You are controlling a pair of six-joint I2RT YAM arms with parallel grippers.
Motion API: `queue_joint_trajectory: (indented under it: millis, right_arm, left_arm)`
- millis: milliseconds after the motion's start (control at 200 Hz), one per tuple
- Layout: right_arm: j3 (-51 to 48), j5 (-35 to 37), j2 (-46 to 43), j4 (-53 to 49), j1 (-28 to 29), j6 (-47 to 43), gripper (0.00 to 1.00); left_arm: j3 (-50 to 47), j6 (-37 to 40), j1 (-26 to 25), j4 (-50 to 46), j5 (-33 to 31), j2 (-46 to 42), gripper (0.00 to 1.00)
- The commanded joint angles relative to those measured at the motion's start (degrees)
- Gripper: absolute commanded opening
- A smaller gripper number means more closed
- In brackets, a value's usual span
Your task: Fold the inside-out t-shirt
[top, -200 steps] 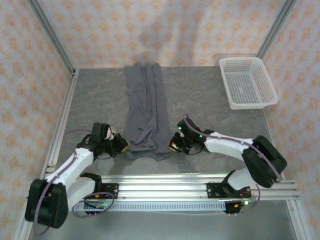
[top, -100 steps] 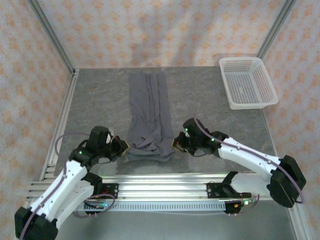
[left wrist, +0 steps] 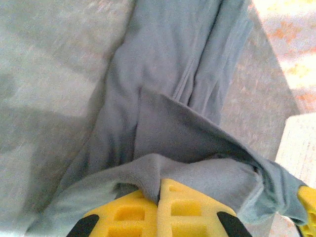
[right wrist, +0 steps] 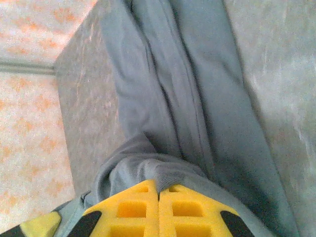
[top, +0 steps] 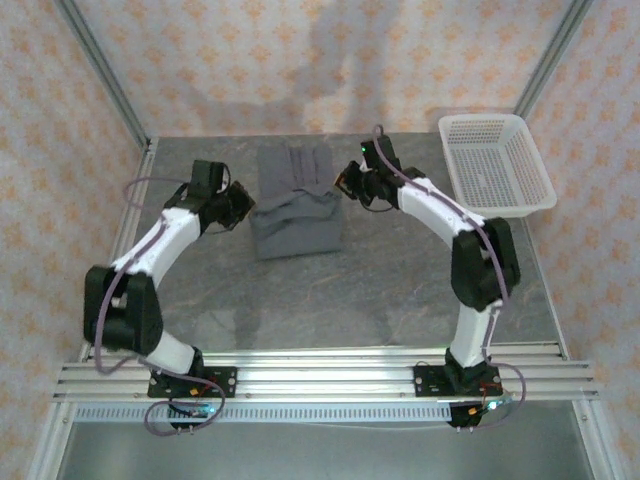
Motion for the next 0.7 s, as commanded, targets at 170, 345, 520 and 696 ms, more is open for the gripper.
queue_joint_trajectory:
  millis: [170,345,520,696]
  right_arm:
    - [22.5,-4.4,17.8,-2.5,-2.9,-4.0,0.0]
    - [36.7,-4.5,26.5,-7.1,-3.9,-5.1,0.0]
    - [48.9,-5.0,34.9,-11.1,-5.8,-5.8,0.0]
    - [59.9,-6.7,44.5,-9.5,-6.7,-5.1,0.28]
  left_arm:
    - [17.8,4.9,3.6,8.1,0.6,21.2,0.0]
    - [26.9,5.7,4.4,7.5,1.7,27.2,0.0]
    - [38.4,7.5,4.4,5.9,4.6,35.6,0.0]
    - [50.1,7.1,5.3,-0.8,1.3,44.5,0.02]
